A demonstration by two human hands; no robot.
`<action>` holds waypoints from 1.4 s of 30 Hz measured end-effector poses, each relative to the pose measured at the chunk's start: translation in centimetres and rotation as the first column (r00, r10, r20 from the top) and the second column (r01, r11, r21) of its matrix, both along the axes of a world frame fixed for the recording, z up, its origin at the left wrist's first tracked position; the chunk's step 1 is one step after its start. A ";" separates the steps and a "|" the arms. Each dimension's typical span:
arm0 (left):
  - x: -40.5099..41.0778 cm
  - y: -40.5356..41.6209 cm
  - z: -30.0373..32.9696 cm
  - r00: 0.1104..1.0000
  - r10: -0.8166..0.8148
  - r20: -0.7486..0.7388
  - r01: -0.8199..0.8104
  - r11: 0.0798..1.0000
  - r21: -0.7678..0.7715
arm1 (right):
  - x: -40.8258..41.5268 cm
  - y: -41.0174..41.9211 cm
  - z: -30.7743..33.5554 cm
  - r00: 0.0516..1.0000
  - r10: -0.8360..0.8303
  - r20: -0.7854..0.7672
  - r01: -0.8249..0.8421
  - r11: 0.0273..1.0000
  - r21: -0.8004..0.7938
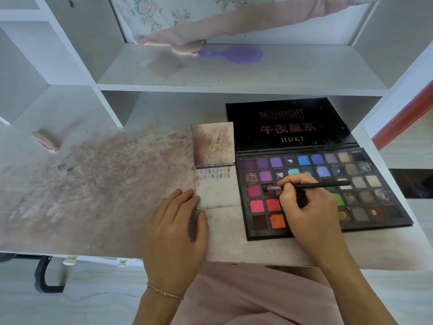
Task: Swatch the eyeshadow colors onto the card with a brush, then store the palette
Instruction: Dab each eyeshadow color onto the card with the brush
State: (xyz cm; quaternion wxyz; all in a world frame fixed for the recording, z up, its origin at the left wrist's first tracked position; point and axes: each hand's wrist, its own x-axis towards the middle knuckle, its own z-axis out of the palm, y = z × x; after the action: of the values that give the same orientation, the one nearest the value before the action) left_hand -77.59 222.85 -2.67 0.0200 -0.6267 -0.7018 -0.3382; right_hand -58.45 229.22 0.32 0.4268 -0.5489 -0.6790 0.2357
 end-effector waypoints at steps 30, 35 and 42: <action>0.0 -0.1 0.1 1.000 0.000 -0.004 0.000 0.999 -0.034 | -5.9 -0.1 0.9 0.975 0.138 -0.174 -0.153 0.985 -0.075; -0.1 -0.1 0.1 1.000 -0.007 -0.015 0.006 0.999 -0.039 | -7.3 0.8 0.8 0.975 0.146 -0.165 -0.172 0.974 -0.150; -0.1 -0.2 0.1 1.000 -0.008 -0.011 0.007 1.000 -0.031 | -7.4 1.0 0.6 0.975 0.161 -0.155 -0.189 0.963 -0.193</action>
State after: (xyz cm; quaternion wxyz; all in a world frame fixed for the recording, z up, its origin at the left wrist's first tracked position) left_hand -77.66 222.67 -2.59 0.0131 -0.6314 -0.7044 -0.3239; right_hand -65.82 230.21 0.97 0.3909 -0.5103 -0.6656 0.3792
